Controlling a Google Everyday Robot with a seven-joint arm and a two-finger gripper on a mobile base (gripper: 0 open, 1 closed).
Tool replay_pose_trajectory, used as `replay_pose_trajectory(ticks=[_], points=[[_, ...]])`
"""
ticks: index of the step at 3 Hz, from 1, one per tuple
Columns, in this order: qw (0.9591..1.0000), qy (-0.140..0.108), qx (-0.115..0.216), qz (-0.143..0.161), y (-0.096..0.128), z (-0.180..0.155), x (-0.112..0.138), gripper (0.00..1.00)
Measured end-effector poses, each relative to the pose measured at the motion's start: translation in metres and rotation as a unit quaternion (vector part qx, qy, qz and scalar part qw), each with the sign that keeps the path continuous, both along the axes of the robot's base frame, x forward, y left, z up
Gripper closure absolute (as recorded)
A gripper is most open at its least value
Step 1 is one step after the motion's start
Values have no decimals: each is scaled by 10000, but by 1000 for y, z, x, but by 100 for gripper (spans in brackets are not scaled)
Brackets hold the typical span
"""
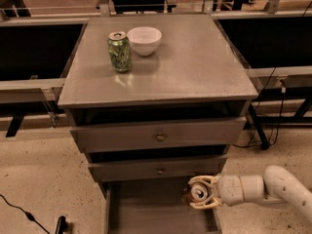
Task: Pick orange can from bottom drawer and place on counter
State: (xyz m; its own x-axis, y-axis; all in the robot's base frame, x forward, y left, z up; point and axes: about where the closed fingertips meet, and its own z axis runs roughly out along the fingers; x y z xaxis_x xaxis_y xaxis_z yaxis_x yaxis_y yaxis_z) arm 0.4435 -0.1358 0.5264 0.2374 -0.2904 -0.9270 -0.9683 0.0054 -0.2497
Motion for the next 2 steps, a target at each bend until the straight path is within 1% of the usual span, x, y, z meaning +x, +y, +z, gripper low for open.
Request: replay_pose_trajectory(ticks=[1,2], points=[[9987,-401,300,69,-17,106,-9,100],[9968,-732,330,40,-18,175,-11,100]])
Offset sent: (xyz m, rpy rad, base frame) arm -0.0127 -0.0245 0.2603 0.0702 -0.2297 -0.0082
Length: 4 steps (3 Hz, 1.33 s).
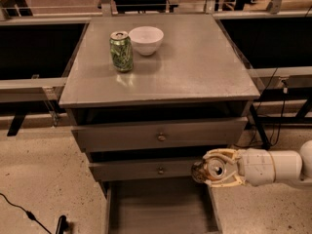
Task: Pick orange can from bottom drawer and place on counter
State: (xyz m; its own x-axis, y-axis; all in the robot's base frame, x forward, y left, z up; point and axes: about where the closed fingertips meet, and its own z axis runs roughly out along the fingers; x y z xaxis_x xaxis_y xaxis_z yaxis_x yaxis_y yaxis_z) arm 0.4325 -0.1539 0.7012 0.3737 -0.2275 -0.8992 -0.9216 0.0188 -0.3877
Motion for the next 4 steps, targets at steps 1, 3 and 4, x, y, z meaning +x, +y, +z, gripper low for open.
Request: replay_pose_trajectory(ticks=[1,3,4], points=[[9998,-61,-73,-169,4,57,26,100],[9919,-63,-731,-1038,26,214,68,100],[9903,171,-760,-1151,35,234,64,100]])
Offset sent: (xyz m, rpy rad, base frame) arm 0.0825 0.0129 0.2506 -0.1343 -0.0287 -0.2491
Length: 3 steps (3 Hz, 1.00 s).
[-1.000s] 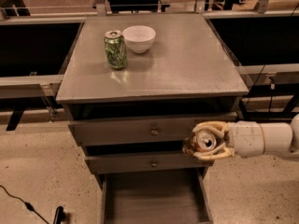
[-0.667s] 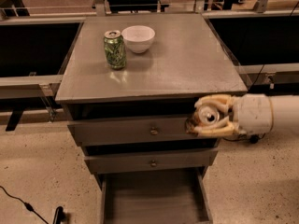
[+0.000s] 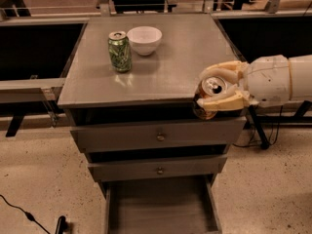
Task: Pick orange can from bottom drawer and place on counter
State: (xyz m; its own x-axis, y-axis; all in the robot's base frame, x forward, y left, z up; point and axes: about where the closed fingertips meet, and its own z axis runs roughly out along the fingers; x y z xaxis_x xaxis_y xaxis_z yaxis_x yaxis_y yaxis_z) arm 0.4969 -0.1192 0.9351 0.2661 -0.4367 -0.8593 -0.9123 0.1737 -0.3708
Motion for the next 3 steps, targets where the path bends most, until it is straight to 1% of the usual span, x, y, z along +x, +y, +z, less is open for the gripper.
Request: replay_pose_trajectory(ticks=[1,2,3], points=[[10000,0,0,0,0,0,0,100],[9993,-33,-352,-152,-1,20,18,100],[9981,-42,-435,-442,-13,52,58,100]])
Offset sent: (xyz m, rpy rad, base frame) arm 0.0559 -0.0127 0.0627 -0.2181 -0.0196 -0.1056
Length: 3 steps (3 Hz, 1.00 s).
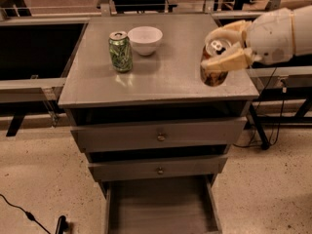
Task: Pick orange can from bottom drawer and place on counter
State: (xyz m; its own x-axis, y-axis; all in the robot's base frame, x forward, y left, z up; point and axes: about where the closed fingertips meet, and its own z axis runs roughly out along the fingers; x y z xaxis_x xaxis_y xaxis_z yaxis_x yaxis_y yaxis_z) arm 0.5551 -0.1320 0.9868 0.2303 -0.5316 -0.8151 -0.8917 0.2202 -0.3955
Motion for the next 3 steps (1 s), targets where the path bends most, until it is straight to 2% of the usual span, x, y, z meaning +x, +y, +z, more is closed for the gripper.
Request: replay_pose_trajectory(ticks=[1,2,3], points=[[9991,74,287,-299,-11,14,43,100],[9959,119,620,-653,-19,3,79,100],[9895,294,907,-1083,-21,-20,112,100]])
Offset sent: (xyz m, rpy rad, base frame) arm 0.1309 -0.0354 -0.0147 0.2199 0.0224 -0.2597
